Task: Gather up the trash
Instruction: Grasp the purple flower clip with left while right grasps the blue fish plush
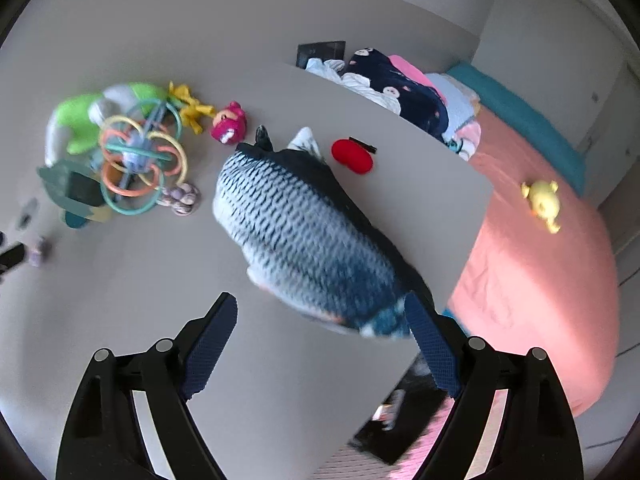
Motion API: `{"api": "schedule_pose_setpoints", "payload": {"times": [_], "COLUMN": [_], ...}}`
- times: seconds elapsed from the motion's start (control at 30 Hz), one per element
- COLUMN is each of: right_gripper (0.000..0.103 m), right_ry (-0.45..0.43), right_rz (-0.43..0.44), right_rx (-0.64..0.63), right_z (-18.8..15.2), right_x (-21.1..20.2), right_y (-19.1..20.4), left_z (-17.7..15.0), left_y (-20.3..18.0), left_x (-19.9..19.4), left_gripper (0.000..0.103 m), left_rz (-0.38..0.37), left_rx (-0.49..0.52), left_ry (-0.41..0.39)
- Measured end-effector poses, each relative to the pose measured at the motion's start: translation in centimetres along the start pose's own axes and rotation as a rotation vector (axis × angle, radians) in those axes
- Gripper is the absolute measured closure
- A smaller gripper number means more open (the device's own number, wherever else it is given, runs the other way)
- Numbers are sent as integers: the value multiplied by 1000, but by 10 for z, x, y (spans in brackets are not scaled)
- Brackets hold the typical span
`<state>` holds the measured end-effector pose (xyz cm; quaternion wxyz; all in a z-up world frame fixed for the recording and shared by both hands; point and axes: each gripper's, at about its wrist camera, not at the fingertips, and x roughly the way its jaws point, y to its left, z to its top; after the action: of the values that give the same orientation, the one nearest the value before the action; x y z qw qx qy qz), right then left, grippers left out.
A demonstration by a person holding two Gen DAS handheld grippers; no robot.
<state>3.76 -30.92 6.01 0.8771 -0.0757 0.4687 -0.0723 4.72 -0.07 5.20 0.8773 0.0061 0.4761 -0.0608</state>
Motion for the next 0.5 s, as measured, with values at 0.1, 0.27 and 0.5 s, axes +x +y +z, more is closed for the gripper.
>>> {"api": "schedule_pose_setpoints", "payload": {"times": [0.1, 0.27, 0.5], "right_gripper": [27, 44, 73], "right_ry": [16, 56, 94], "right_rz": [-51, -30, 11], "right_rx": [-43, -17, 12], "right_z": [7, 14, 17], "right_x": [16, 34, 45], "right_y": [8, 3, 1], "left_z": [3, 8, 6], "left_y": [8, 16, 12], "left_x": [8, 27, 45], "left_gripper": [13, 19, 49], "left_rz": [4, -12, -17], "left_rx": [-10, -35, -27], "left_ry": [15, 57, 111]}}
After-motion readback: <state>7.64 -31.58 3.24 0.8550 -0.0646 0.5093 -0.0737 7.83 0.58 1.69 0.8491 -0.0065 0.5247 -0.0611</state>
